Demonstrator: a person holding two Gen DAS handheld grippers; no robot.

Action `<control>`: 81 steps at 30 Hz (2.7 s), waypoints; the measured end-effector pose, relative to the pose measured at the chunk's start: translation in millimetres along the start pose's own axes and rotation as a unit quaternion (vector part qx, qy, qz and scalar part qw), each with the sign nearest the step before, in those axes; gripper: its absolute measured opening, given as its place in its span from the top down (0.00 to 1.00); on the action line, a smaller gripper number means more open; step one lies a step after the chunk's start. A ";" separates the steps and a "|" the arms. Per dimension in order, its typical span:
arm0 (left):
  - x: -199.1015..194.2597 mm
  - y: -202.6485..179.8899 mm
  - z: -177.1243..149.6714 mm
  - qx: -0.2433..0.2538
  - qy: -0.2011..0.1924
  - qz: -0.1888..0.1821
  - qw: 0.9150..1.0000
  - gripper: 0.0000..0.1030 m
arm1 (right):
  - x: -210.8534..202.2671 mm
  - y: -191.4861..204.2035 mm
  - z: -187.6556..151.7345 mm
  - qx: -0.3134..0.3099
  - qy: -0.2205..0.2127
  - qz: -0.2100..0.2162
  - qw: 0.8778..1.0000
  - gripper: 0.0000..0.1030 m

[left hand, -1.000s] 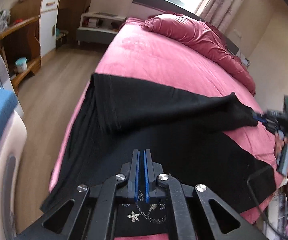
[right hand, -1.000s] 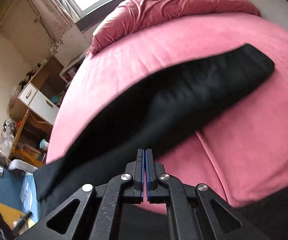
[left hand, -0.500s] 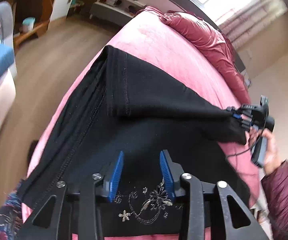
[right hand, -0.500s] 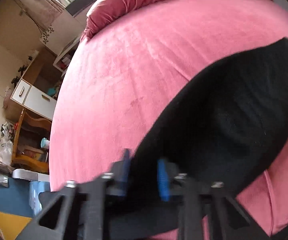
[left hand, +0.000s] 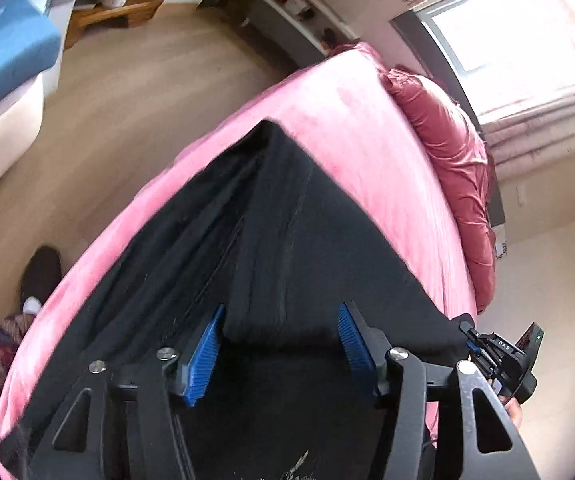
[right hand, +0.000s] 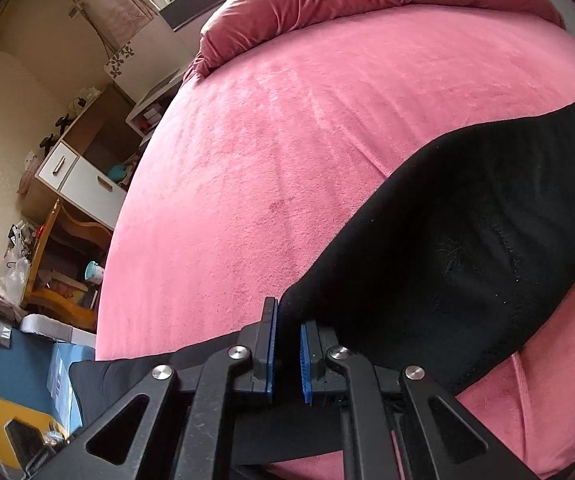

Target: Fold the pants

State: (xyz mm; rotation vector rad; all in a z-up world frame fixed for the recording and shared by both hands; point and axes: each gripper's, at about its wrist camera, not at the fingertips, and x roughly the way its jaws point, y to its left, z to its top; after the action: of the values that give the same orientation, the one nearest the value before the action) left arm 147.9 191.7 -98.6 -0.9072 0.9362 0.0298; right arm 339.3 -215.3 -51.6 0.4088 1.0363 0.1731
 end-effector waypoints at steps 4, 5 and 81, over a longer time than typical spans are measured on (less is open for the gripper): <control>-0.9 -12.6 11.1 0.039 -0.003 0.008 0.999 0.85 | -2.1 0.3 1.2 -0.005 -0.003 0.003 1.000 0.90; -1.9 -17.0 16.5 0.047 -0.007 0.006 0.999 0.88 | -5.0 2.2 2.2 -0.009 -0.007 0.008 1.000 0.90; 9.9 -120.2 -197.5 0.411 0.161 -0.028 0.897 0.68 | -27.6 -89.1 -49.4 0.006 0.046 -0.199 0.979 0.54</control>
State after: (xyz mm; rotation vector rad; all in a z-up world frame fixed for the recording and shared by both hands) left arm 66.5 -23.9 -78.5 -0.1417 1.0935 -0.5465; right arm 278.2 -293.4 -87.8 0.1992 1.1893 -0.1740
